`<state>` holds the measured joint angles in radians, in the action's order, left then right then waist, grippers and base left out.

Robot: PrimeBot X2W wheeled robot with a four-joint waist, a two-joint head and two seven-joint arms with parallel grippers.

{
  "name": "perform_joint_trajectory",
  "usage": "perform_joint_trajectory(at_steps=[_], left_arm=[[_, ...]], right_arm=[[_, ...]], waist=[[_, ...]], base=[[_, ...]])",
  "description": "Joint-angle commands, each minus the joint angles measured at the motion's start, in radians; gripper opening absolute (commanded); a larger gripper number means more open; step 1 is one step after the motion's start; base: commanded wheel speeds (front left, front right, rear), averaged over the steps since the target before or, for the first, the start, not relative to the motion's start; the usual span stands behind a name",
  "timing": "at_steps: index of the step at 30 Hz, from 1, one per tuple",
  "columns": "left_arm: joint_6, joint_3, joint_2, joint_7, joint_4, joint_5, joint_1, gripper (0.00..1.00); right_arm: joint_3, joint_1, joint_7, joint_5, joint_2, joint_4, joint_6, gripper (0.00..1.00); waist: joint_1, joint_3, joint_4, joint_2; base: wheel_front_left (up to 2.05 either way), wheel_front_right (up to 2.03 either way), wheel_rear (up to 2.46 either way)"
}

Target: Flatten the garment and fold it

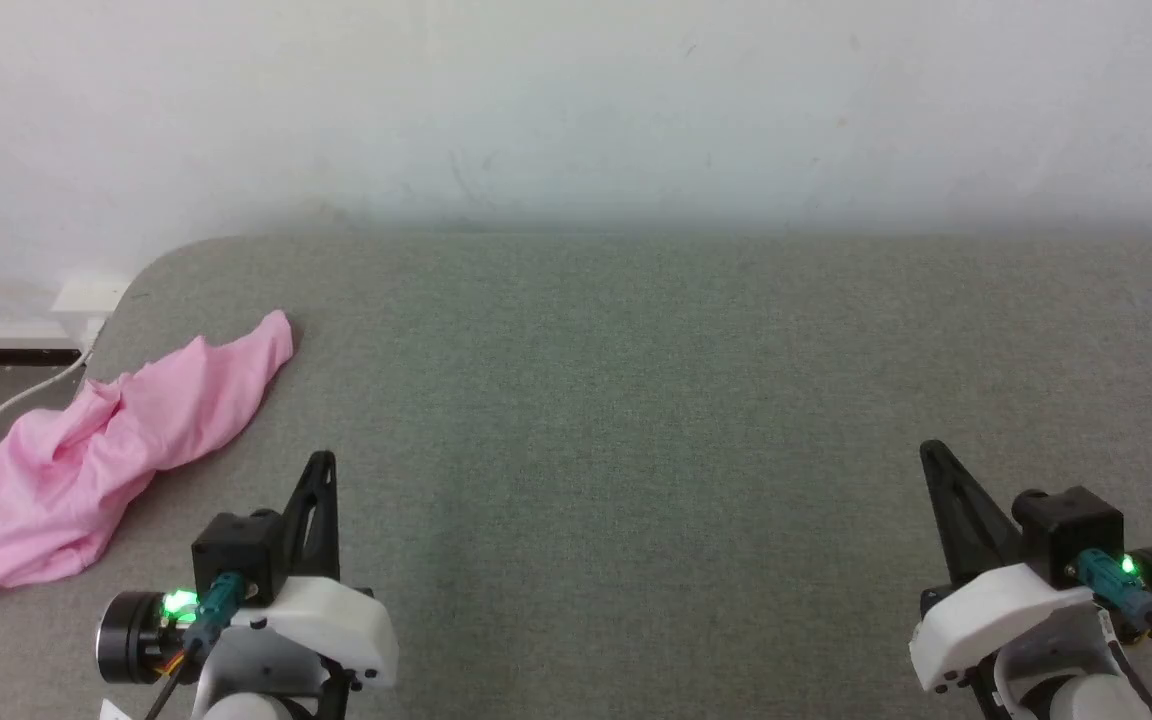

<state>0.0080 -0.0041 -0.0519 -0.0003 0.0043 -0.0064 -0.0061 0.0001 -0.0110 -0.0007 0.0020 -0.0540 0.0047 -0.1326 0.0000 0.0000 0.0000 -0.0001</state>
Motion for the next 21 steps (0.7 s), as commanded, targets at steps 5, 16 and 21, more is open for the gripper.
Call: perform_joint_trajectory(at_steps=[5, 16, 21], left_arm=[[-0.008, 0.004, 0.002, 0.000, -0.004, 0.006, 0.006, 0.00], [0.009, -0.010, 0.000, -0.013, 0.012, -0.008, -0.006, 1.00], [0.016, -0.016, -0.001, -0.023, 0.024, -0.013, -0.012, 1.00]], right_arm=[[0.000, 0.011, 0.001, -0.002, 0.004, -0.005, 0.002, 0.00], [-0.003, 0.004, -0.011, 0.006, -0.001, 0.005, 0.000, 1.00], [-0.006, 0.006, -0.020, 0.009, 0.000, 0.009, 0.000, 1.00]], waist=[[0.0000, 0.000, 0.000, 0.0001], [0.0000, 0.000, 0.005, 0.0001], [0.0000, -0.001, 0.020, 0.0001]], base=[[0.00, 0.00, 0.00], [0.00, 0.00, 0.00], [0.00, 0.00, 0.00]])
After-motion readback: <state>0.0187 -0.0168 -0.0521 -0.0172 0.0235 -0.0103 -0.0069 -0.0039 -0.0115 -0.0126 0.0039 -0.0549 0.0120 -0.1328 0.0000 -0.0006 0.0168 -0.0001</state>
